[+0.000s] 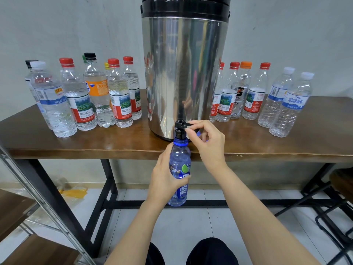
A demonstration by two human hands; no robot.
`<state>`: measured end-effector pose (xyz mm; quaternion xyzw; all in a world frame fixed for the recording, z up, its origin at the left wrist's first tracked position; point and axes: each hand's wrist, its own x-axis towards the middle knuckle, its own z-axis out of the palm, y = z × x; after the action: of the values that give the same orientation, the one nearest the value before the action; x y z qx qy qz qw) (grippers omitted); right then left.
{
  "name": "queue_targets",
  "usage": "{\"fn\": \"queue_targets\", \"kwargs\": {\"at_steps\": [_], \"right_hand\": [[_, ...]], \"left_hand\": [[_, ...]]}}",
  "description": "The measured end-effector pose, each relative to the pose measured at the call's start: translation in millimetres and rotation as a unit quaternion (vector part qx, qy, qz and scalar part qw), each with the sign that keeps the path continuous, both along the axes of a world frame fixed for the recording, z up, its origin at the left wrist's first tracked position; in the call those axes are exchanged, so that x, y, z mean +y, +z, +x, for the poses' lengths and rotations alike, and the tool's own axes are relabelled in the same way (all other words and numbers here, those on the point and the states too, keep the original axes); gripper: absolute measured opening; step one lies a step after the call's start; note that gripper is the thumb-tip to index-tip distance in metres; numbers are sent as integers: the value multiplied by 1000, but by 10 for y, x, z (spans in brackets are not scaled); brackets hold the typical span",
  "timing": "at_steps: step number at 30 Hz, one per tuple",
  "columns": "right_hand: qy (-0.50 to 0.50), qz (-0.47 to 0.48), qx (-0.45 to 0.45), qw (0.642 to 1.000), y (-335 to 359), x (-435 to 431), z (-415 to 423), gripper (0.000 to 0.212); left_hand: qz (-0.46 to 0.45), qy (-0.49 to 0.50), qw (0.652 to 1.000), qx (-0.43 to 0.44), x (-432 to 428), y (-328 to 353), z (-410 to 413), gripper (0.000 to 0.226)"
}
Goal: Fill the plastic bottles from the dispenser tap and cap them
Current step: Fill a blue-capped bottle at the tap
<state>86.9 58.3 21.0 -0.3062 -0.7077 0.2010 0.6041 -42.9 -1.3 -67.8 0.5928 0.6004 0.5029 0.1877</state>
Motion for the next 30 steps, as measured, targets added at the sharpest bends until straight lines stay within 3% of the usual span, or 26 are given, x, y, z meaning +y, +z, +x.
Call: {"fn": "queue_targets", "kwargs": {"at_steps": [15, 30], "right_hand": [[-3, 11, -21, 1000, 34, -10, 33, 18], [3, 109, -239, 965, 236, -16, 230, 18]], "left_hand": [[3, -1, 1000, -2, -3, 7, -2, 107], [2, 0, 1000, -2, -15, 12, -9, 106]]}}
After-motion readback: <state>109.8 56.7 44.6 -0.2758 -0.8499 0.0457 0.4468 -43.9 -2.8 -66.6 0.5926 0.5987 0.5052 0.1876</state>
